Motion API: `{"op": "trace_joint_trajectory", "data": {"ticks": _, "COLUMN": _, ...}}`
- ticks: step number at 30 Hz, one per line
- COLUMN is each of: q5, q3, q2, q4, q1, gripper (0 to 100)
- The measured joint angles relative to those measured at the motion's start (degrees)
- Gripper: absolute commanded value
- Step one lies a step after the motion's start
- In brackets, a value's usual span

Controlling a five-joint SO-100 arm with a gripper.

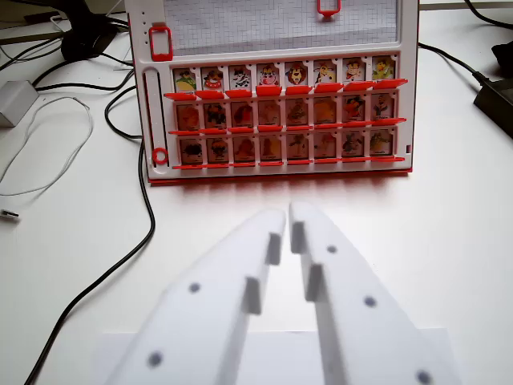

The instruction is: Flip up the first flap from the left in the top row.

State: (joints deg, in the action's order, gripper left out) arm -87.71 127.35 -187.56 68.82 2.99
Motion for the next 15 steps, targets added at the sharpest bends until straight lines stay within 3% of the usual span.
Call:
{"op": "trace_joint_trajectory", "data": {"ticks": 9, "q5": 0.00, "q3": 0.0, "q2": 0.0, "q4": 0.4, "q1": 0.0, "gripper": 0}}
{"op": "trace_joint_trajectory", "data": {"ticks": 15, "q5": -1.05, "q3": 0.0, "q2": 0.0, "q4": 0.4, "q1": 0.1, "gripper": 0}}
